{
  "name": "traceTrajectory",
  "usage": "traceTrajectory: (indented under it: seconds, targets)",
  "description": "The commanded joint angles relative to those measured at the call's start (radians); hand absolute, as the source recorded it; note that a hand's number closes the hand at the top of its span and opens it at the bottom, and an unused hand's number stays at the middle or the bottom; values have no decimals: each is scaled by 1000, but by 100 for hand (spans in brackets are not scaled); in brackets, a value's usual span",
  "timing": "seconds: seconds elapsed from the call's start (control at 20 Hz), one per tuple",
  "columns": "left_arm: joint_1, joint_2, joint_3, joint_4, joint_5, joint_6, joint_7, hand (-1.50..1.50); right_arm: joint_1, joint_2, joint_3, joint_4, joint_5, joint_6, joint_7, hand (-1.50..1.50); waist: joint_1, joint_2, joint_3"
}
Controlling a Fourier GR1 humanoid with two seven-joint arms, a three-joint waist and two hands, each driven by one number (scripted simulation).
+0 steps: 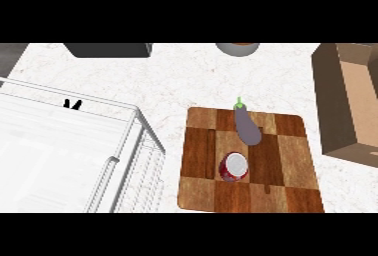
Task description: Pick the can from the cutting board and place it in the cardboard box
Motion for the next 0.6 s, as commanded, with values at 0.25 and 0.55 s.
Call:
traceTrajectory:
  seconds: [0.25,0.55]
  targets:
    - [-16,-62,-39,21,-26,-25,-34,0,55,58,193,-106,436,12,413,-150,14,5,3]
    - [-43,-63,-32,9,-26,-56,-4,0,-140,59,243,-130,575,198,699,-150,17,0,4]
